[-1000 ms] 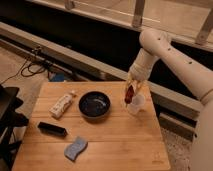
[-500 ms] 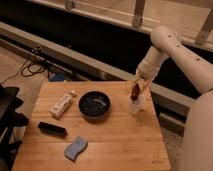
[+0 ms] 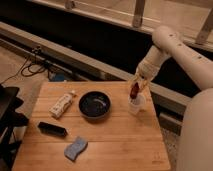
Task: Place the pepper in the ceramic cup
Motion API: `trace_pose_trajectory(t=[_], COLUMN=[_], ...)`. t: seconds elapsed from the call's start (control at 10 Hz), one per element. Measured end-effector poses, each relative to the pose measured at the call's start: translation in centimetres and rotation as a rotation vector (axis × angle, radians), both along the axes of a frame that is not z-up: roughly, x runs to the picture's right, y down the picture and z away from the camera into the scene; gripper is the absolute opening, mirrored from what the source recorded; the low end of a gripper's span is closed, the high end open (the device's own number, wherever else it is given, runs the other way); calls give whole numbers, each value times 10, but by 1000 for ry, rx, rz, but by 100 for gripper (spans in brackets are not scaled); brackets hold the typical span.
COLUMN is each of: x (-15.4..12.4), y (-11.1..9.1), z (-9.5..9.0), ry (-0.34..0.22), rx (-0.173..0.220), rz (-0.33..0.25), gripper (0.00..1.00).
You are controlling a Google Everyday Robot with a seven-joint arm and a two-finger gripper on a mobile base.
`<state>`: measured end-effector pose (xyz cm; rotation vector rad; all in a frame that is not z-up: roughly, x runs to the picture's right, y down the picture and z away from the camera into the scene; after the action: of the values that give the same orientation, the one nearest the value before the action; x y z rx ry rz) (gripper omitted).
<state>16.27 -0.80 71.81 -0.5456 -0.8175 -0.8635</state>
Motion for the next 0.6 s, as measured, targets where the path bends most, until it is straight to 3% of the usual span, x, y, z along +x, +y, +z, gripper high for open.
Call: trace_pose_trajectory(t=[0.3,0.6], x=[-15,-6], y=[-11,-10], z=[33,58], ry=[91,184], rx=[31,36], rz=[37,79], gripper=[2,2])
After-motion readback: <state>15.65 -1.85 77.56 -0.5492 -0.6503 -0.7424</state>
